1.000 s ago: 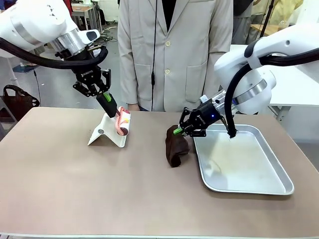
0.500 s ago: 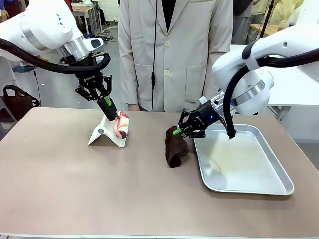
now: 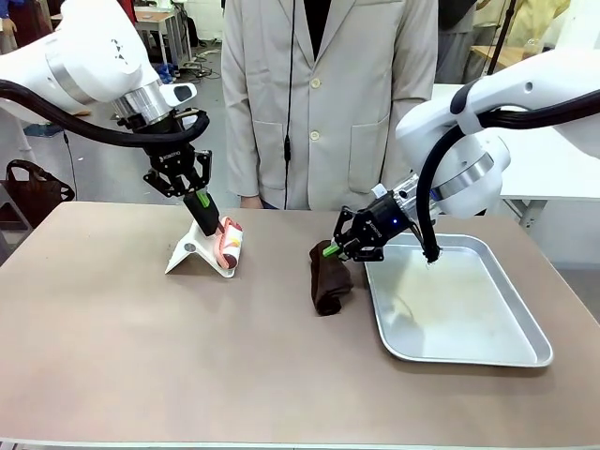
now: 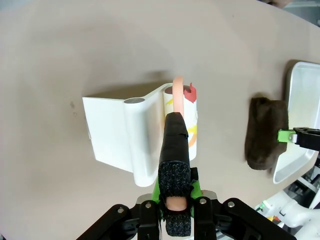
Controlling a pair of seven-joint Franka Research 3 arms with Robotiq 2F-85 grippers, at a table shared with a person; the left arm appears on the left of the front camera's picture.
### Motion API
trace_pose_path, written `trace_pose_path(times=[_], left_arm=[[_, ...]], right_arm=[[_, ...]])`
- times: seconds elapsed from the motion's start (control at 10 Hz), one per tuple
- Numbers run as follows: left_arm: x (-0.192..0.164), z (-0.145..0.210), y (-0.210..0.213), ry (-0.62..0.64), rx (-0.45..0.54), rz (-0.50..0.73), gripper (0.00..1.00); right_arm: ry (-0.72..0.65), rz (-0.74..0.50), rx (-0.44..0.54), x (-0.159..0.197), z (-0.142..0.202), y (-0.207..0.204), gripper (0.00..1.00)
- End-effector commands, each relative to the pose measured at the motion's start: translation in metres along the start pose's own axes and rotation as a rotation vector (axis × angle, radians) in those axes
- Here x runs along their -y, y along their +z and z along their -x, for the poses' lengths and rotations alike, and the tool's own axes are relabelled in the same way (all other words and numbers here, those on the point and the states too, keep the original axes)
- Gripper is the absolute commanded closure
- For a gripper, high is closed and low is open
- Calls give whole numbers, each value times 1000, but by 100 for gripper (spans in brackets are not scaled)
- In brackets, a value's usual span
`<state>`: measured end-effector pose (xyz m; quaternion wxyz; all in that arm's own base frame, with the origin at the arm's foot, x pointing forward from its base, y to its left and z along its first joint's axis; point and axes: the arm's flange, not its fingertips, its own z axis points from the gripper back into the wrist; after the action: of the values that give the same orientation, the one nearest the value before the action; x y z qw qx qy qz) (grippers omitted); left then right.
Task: Clean the surface of the table.
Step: Return the Lint Roller and towel to their original positions.
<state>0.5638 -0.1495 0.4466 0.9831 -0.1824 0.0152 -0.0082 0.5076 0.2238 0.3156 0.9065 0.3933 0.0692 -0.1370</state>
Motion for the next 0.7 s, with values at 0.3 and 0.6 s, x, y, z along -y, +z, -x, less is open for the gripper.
trace_pose_path(times=[0.3,0.6], left_arm=[[0,-7,-9,22,-36,-47,78],[2,-5,-8,30,-34,-47,21]], right_arm=[[19,-31,-11,-6,-4,-6,89],[33,-27,-16,-7,-5,-7,40]])
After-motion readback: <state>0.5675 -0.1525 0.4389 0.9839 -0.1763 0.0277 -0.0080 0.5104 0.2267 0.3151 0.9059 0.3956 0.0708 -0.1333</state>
